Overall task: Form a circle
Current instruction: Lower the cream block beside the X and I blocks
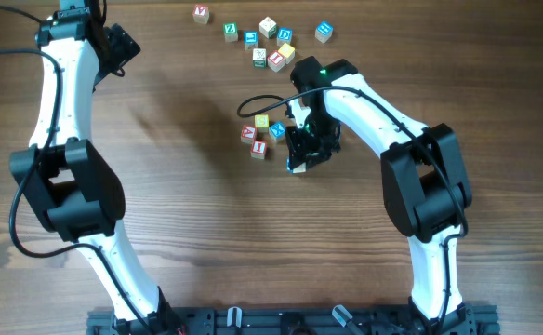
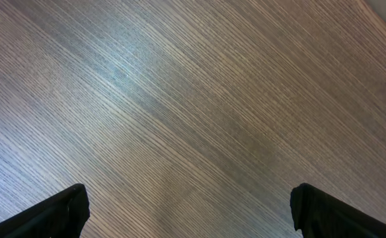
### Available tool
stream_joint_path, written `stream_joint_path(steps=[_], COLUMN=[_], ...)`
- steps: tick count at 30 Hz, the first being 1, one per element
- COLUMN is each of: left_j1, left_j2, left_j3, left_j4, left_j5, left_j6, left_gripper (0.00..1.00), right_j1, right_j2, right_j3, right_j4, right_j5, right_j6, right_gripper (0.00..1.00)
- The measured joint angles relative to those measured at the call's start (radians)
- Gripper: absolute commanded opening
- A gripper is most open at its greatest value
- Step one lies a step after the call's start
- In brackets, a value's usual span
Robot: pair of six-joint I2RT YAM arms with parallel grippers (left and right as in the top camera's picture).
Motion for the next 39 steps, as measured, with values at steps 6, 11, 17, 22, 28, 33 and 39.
stream_joint_path(steps=[6,11,17,22,28,33,39], left_j1=[0.0,0.0,0.0,0.0,0.0,0.0,0.0], left_j2=[0.0,0.0,0.0,0.0,0.0,0.0,0.0], left_j3=[0.0,0.0,0.0,0.0,0.0,0.0,0.0], left_j4=[0.0,0.0,0.0,0.0,0.0,0.0,0.0], left_j5=[0.0,0.0,0.0,0.0,0.0,0.0,0.0], left_j6=[0.0,0.0,0.0,0.0,0.0,0.0,0.0], left_gripper=[1.0,1.0,1.0,1.0,1.0,1.0,1.0], right_j1=[0.0,0.0,0.0,0.0,0.002,0.002,-0.016], right_j2=[0.0,0.0,0.0,0.0,0.0,-0.004,-0.006], right_j3=[-0.001,-0.001,-0.001,-0.001,-0.001,0.0,0.0], right_j4=[0.026,0.026,0.026,0.026,0.026,0.016,0.004], right_j5=[-0.006,0.006,0.018,0.059,0.08,0.111,0.114], right_j6=[0.018,0.027,0.058,0.087,0.117,0.131,0.135], right_gripper=[0.64,0.65,0.4,0.32,0.29,0.26,0.26])
